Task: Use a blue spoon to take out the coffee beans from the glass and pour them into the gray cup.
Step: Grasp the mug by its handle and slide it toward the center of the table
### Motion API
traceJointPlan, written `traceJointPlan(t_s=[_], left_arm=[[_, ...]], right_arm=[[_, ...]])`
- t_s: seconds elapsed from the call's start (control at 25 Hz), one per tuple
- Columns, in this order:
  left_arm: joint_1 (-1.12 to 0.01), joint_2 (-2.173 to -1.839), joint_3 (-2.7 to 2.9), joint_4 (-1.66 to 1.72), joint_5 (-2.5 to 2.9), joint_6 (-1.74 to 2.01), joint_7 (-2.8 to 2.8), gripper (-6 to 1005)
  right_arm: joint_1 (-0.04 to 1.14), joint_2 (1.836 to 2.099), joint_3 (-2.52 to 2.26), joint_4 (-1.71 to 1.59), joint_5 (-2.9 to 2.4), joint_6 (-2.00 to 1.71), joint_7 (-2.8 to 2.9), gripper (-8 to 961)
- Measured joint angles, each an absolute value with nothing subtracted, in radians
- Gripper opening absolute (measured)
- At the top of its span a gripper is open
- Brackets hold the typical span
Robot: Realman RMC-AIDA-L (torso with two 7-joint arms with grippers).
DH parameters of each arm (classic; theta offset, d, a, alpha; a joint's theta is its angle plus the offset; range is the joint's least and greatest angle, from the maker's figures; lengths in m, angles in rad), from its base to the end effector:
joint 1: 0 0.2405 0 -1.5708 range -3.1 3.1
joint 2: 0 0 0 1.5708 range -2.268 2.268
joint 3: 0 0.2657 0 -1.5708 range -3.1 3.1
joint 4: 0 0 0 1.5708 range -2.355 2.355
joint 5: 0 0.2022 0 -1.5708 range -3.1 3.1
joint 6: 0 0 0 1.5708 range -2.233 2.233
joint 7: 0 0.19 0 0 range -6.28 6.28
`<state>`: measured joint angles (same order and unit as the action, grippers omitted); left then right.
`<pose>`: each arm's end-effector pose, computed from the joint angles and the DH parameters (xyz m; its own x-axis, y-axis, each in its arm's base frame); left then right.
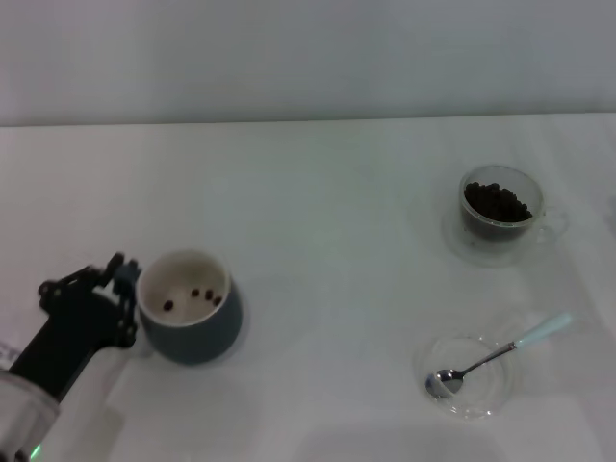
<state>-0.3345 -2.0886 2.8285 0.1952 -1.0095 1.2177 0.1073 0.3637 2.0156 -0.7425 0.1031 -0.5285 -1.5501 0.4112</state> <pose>-0.3141 0.3085 -0.0915 0.8819 -0.0422 0.4696 0.4064 -0.4366 -0.8026 0.3681 0.3183 0.0666 0.5536 0.2502 -0.7943 -0.8227 0.0165 -0.5682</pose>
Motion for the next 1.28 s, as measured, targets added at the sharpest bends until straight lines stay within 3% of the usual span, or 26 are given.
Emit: traceJointPlan(t_s=[0.48,1.0,1.28], left_arm=[[-0.426,-2.092,2.841,0.316,-0.995,1.030,0.095,87],[-0.393,-2.092,2.842,0.333,-0.919,1.018,0.094,89],[-0.376,-2.092,2.842,0.333,-0.918,1.021,0.098,140]], right_arm=[[0.384,2.016,-0.748,0.103,-0.529,-1.535,0.411,857],[0.388,2.016,-0.752,0.102,-0.529,-1.527,0.411,857],[0.386,2.016,-0.752,0.101,-0.529,-1.532,0.411,856]])
